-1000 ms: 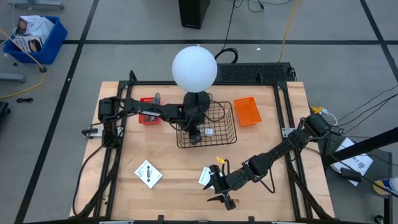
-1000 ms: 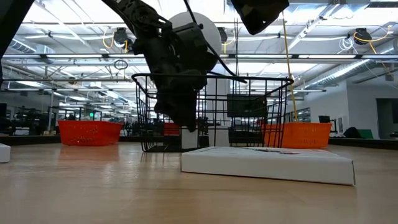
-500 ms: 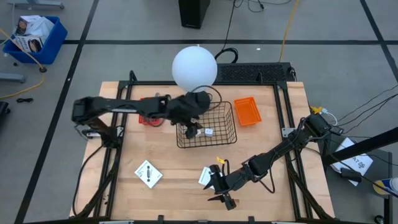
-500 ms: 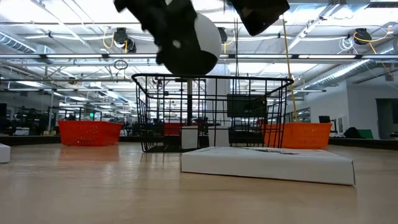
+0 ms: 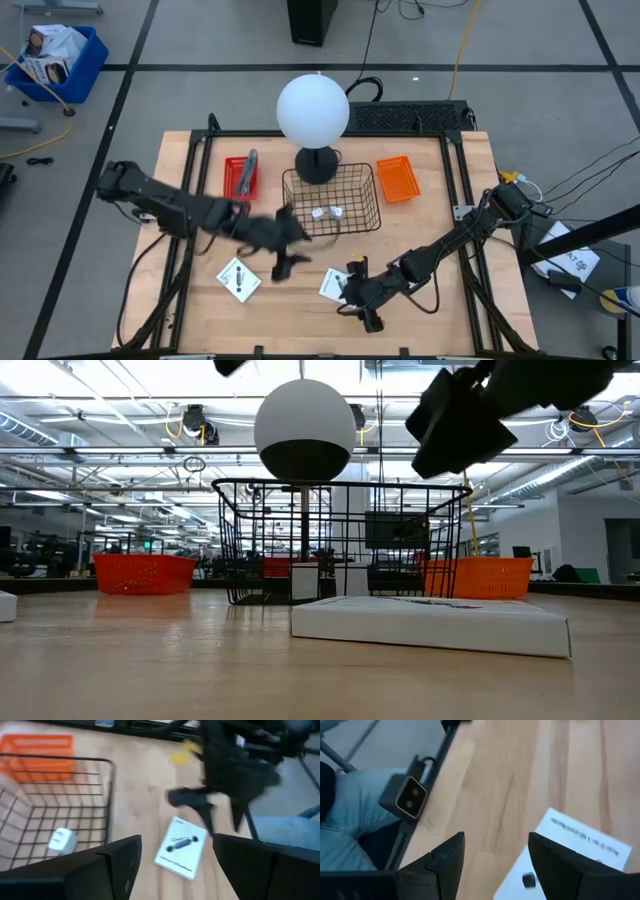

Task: Pick and place items into bin
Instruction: Put the right card reader box into the orange bin

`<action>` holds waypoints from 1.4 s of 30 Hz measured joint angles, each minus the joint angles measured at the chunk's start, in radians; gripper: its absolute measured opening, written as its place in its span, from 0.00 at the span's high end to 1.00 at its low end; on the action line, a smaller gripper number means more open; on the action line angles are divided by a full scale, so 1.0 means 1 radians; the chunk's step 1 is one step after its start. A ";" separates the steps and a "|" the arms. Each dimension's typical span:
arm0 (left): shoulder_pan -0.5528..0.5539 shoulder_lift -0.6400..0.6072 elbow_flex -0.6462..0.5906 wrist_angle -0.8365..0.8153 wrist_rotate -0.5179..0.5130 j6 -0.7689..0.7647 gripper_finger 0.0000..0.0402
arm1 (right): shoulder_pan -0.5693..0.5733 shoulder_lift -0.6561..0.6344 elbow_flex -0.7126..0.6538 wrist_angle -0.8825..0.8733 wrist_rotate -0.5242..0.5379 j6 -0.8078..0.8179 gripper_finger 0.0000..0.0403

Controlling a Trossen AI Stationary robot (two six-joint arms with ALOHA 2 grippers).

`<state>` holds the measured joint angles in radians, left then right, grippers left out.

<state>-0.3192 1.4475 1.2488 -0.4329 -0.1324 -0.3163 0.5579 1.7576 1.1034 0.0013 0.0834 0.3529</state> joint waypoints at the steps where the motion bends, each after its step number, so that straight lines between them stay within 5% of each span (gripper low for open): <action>1: -0.039 0.007 0.000 -0.002 -0.040 -0.001 0.37 | 0.000 0.000 0.000 -0.007 0.000 0.005 0.48; 14: -0.371 0.148 0.000 0.011 -0.297 -0.141 0.37 | 0.000 0.000 -0.011 -0.027 0.000 0.036 0.48; 26: -0.369 0.360 0.000 0.015 -0.314 -0.251 0.37 | -0.029 0.000 -0.123 0.054 0.077 0.150 0.48; 42: -0.320 0.384 0.000 0.106 -0.227 -0.202 0.37 | -0.048 0.000 -0.153 0.017 0.074 0.196 0.48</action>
<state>-0.6395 1.8316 1.2491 -0.3271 -0.3597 -0.5181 0.5098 1.7580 0.9501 0.0188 0.1570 0.5490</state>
